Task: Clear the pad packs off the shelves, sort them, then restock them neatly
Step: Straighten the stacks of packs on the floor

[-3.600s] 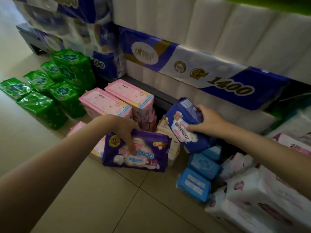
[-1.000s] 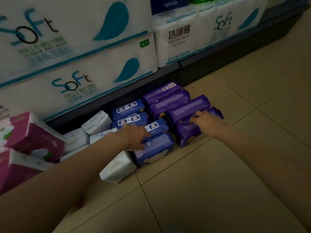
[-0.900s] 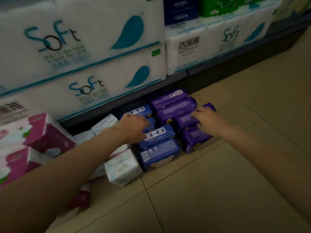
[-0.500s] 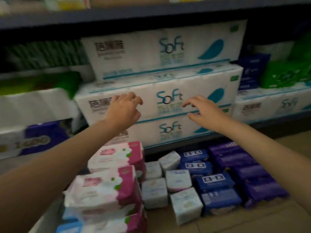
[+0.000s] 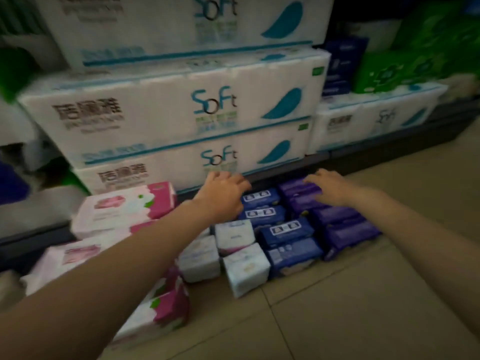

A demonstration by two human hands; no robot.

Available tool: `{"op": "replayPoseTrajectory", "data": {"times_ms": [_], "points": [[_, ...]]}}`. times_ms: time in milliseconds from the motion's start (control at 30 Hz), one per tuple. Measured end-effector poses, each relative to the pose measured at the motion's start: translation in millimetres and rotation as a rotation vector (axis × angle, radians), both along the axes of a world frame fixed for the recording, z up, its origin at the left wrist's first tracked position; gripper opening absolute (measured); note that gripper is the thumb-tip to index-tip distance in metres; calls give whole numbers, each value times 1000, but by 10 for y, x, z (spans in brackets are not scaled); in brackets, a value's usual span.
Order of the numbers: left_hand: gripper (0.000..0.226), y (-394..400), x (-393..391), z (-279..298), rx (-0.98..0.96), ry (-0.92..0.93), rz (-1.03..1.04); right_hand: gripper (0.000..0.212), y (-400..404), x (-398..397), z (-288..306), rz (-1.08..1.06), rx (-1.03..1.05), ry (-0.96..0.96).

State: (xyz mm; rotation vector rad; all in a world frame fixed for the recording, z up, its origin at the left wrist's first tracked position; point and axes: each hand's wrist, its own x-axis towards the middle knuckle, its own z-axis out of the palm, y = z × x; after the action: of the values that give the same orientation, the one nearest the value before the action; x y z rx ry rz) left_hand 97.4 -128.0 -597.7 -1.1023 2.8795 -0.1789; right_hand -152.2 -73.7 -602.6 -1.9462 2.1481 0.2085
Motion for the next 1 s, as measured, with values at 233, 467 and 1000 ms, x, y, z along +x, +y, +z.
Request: {"op": "replayPoseTrajectory", "data": {"times_ms": [233, 467, 1000], "points": [[52, 144, -766, -765, 221, -199, -54, 54, 116, -807, -915, -22, 147, 31], [83, 348, -1053, -1364, 411, -411, 43, 72, -123, -991, -1334, -3, 155, 99], [99, 386, -1259, -1446, 257, -677, 148, 23, -338, -660, -1459, 217, -90, 71]]}}
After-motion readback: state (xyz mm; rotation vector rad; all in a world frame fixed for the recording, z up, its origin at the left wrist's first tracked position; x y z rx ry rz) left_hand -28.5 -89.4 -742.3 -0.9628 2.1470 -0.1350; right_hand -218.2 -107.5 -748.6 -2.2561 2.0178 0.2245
